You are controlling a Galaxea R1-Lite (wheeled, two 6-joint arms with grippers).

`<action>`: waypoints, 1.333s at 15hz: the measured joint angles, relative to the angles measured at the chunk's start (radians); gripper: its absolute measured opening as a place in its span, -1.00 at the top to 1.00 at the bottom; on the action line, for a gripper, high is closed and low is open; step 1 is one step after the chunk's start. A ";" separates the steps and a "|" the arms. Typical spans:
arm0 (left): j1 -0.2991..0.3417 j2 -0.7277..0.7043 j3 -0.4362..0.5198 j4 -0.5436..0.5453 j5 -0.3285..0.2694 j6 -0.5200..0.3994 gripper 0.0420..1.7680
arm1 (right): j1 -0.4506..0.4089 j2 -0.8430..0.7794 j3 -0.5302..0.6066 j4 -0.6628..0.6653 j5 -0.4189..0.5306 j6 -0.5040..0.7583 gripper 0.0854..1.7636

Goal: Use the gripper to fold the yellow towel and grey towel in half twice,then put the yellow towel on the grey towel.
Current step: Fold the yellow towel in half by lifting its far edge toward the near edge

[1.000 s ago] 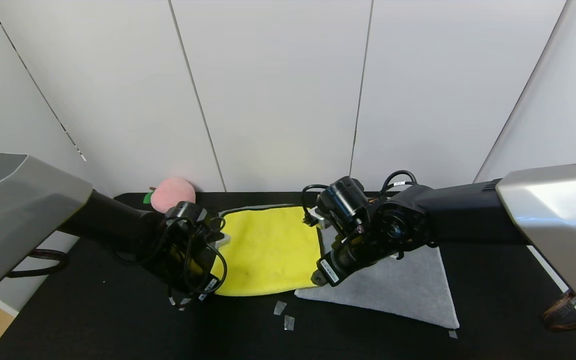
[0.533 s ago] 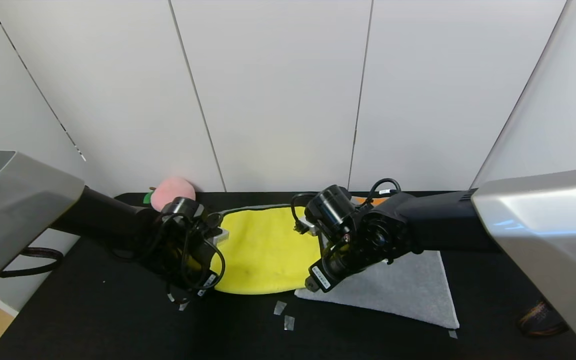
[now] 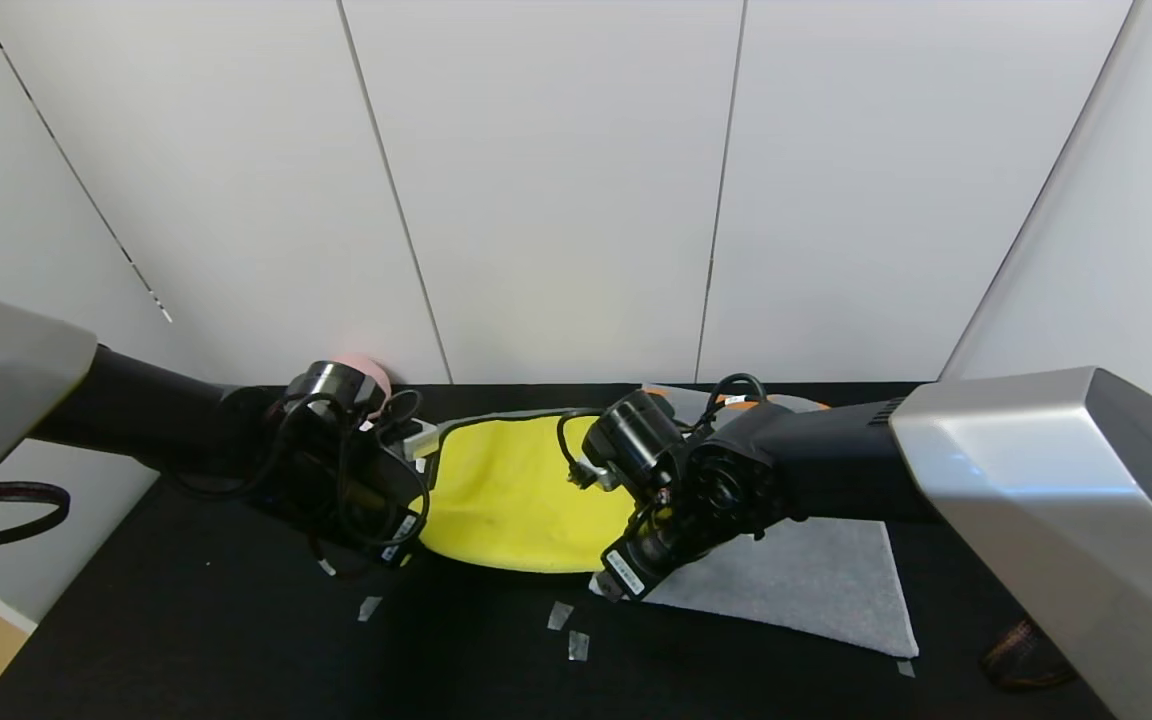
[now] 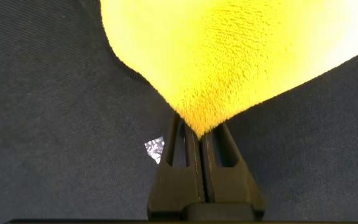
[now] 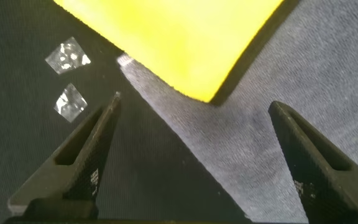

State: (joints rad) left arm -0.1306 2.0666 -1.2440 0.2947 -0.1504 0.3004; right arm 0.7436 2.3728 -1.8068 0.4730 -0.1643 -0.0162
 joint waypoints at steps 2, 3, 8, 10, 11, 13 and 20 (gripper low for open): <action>0.003 -0.008 -0.001 0.000 -0.001 0.000 0.92 | 0.004 0.022 -0.023 -0.002 -0.019 0.001 -0.94; 0.004 -0.011 -0.003 0.000 -0.001 0.000 0.92 | 0.007 0.032 -0.033 -0.002 -0.026 0.004 -0.94; 0.009 -0.026 -0.004 0.000 -0.003 0.000 0.92 | 0.019 0.082 -0.101 -0.004 -0.035 0.015 -0.94; 0.009 -0.028 -0.003 0.000 -0.002 0.000 0.92 | 0.023 0.101 -0.124 -0.005 -0.043 0.019 -0.94; 0.010 -0.029 -0.003 0.000 -0.003 0.000 0.92 | 0.023 0.112 -0.137 -0.006 -0.048 0.020 -0.94; 0.011 -0.032 -0.003 0.000 -0.003 0.002 0.92 | 0.023 0.131 -0.152 -0.007 -0.059 0.020 -0.79; 0.014 -0.036 -0.003 0.000 -0.003 0.002 0.92 | 0.019 0.147 -0.163 -0.015 -0.066 0.031 0.42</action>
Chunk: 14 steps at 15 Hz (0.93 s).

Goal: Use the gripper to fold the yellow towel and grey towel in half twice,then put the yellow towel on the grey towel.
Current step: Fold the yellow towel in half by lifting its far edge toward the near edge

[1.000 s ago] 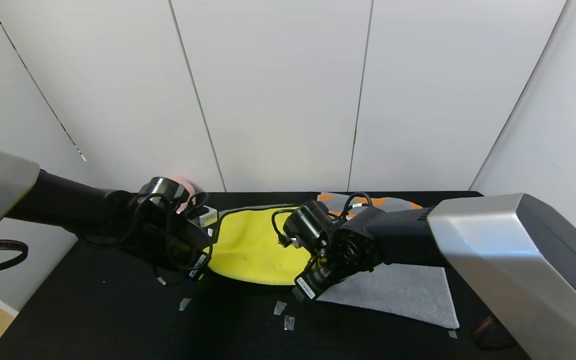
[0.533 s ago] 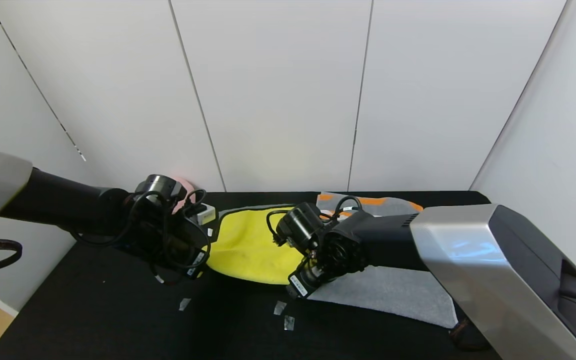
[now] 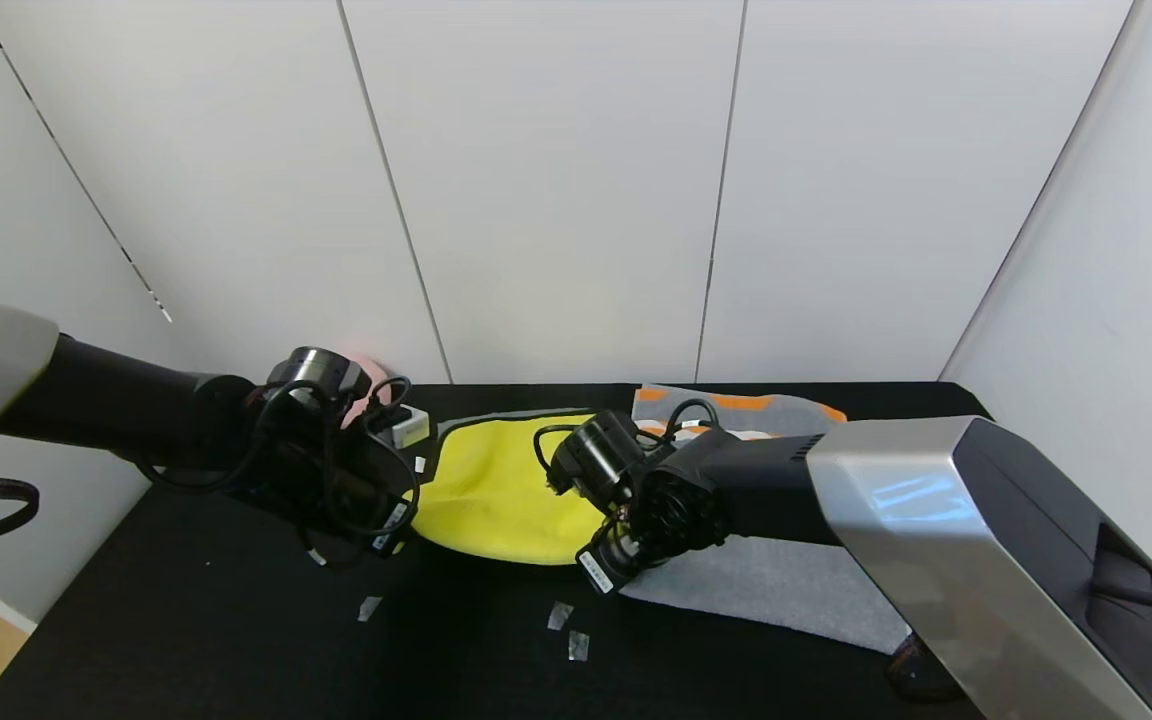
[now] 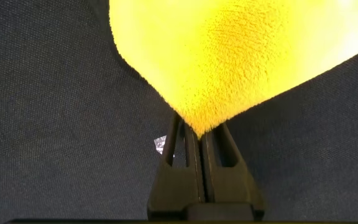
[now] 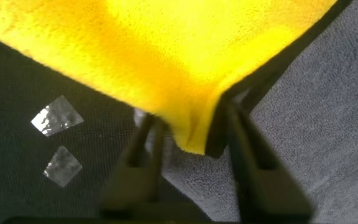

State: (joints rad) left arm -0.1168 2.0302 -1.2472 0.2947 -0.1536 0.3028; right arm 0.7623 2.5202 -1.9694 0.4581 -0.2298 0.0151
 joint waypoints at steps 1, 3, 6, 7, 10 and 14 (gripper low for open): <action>0.000 -0.001 0.000 0.000 0.001 0.001 0.92 | 0.001 -0.001 -0.001 -0.001 -0.001 0.007 0.94; 0.001 -0.001 0.000 0.001 0.001 0.001 0.92 | 0.002 -0.005 -0.002 -0.001 0.000 0.011 0.94; 0.003 -0.001 0.000 0.001 0.002 0.001 0.92 | 0.003 -0.006 -0.002 -0.001 0.000 0.013 0.94; 0.003 -0.001 0.000 0.000 0.002 0.001 0.92 | 0.003 -0.007 -0.002 -0.001 0.001 0.013 0.94; 0.003 -0.002 0.001 0.001 0.002 0.003 0.92 | 0.006 -0.007 -0.002 -0.026 0.005 0.042 0.94; 0.003 -0.002 0.001 0.001 0.002 0.003 0.92 | 0.007 -0.008 -0.002 -0.034 0.018 0.072 0.94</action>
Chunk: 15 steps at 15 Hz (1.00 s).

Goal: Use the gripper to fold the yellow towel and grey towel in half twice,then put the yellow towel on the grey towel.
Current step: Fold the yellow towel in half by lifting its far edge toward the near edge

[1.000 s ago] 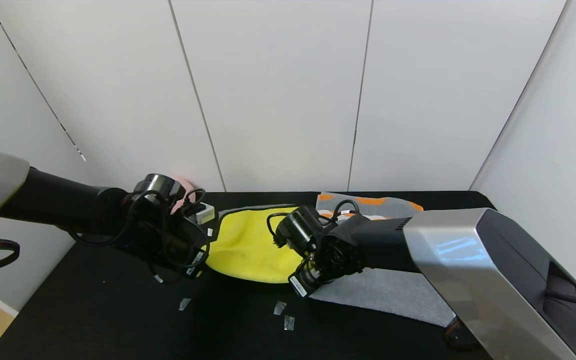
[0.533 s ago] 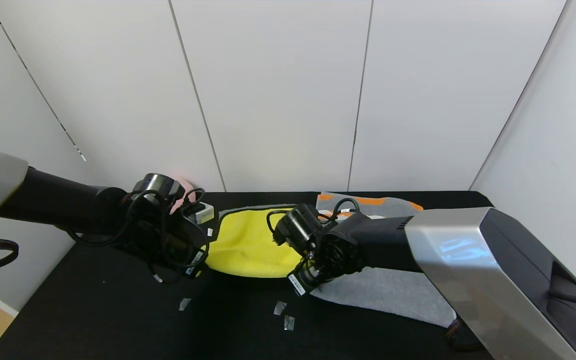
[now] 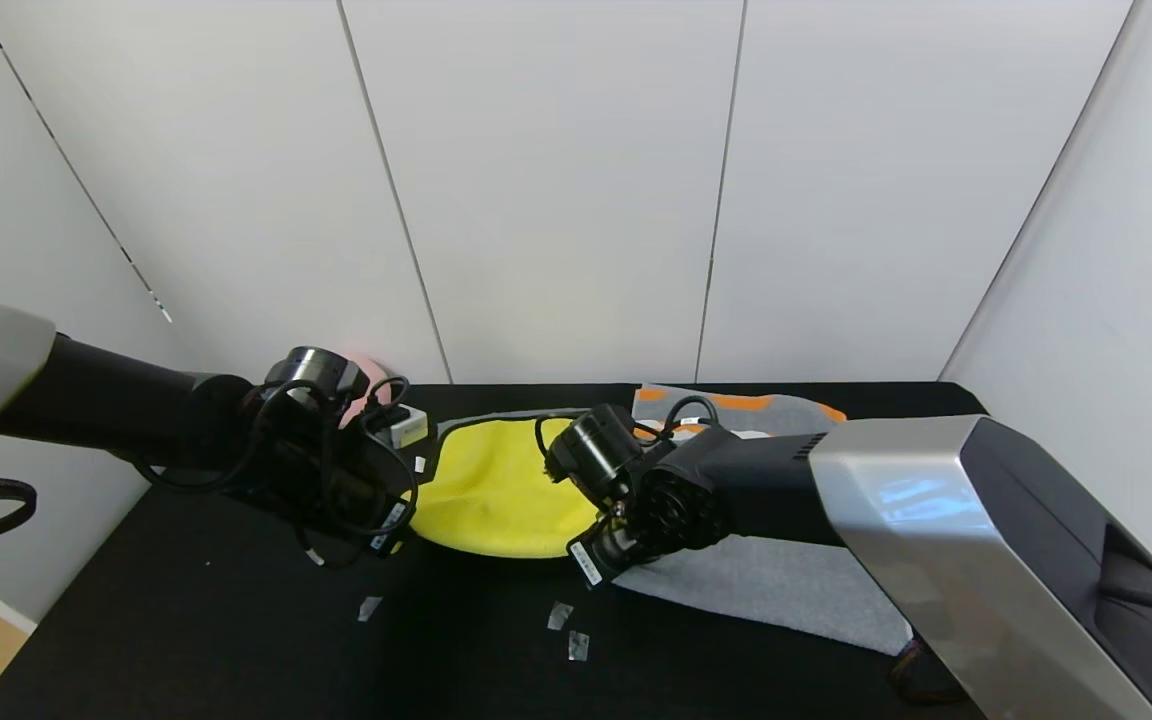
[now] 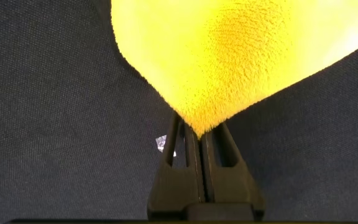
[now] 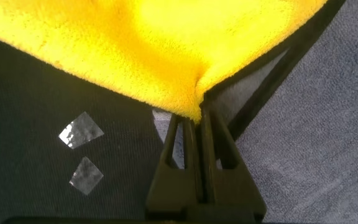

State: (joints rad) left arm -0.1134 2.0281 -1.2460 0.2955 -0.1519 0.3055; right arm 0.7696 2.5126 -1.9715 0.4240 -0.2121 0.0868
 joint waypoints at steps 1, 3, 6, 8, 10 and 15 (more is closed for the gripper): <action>0.000 0.000 0.000 0.000 0.000 0.000 0.92 | 0.000 0.000 0.000 -0.007 0.005 0.006 0.94; 0.000 -0.002 0.000 0.001 0.000 0.000 0.92 | -0.002 0.000 0.000 -0.016 0.010 0.021 0.94; 0.000 -0.004 0.000 0.000 0.000 0.000 0.92 | -0.005 0.000 0.000 -0.053 0.010 0.026 0.94; 0.000 -0.007 0.001 0.001 0.000 0.000 0.92 | -0.007 -0.001 0.000 -0.072 0.010 0.028 0.94; 0.001 -0.007 0.001 0.000 0.000 0.000 0.92 | -0.008 -0.003 0.000 -0.073 0.010 0.033 0.94; 0.001 -0.009 0.002 0.001 0.000 0.000 0.92 | -0.011 -0.003 0.000 -0.068 0.006 0.042 0.94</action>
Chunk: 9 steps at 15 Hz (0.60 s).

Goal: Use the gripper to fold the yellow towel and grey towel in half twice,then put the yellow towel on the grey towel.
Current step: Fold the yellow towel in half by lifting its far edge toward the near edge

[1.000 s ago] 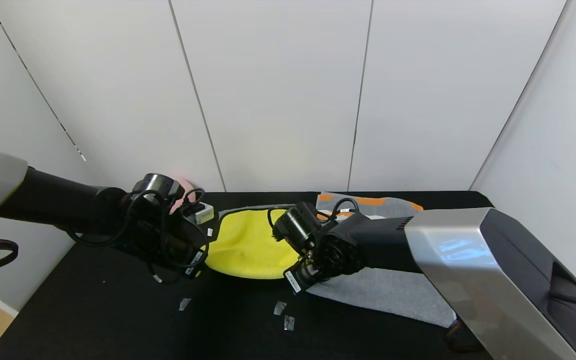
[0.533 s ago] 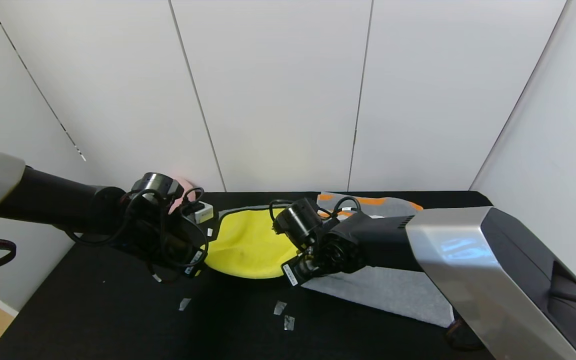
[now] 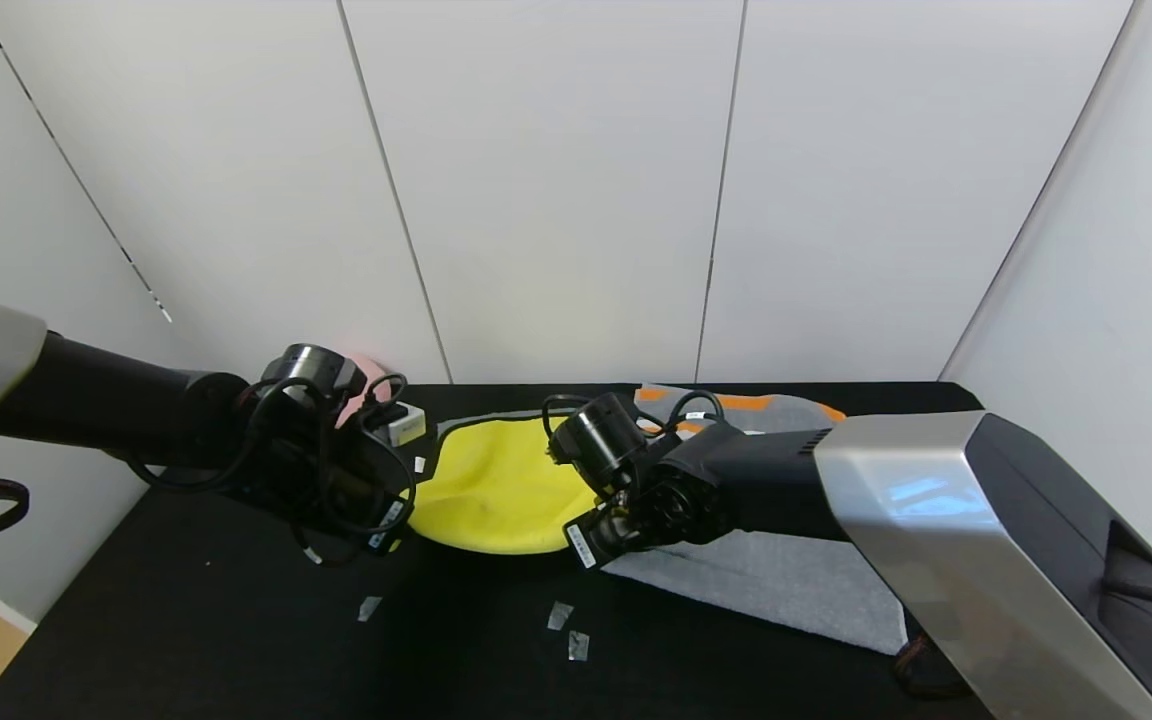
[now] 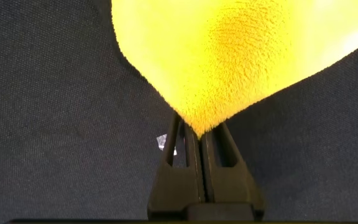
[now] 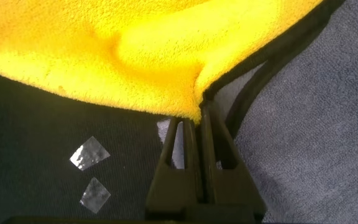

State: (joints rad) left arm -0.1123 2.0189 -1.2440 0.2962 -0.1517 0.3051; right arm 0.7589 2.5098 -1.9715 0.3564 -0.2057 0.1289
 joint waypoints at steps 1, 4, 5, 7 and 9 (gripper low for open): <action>0.000 0.000 0.000 0.000 0.000 0.000 0.92 | 0.000 0.001 0.001 -0.001 0.000 0.000 0.91; 0.000 0.000 0.000 0.000 0.000 0.000 0.92 | -0.002 0.003 0.002 0.002 -0.001 0.000 0.31; 0.000 0.000 0.000 0.000 0.000 0.000 0.92 | -0.002 0.003 0.002 0.002 -0.001 0.001 0.16; 0.000 0.000 0.001 0.000 0.000 0.000 0.92 | -0.002 0.003 0.002 0.002 0.001 0.001 -0.09; 0.000 0.000 0.000 0.000 0.000 0.000 0.92 | 0.000 0.003 0.002 0.000 0.001 0.001 -0.27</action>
State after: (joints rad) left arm -0.1123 2.0189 -1.2436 0.2962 -0.1519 0.3051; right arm 0.7589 2.5126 -1.9696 0.3562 -0.2045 0.1304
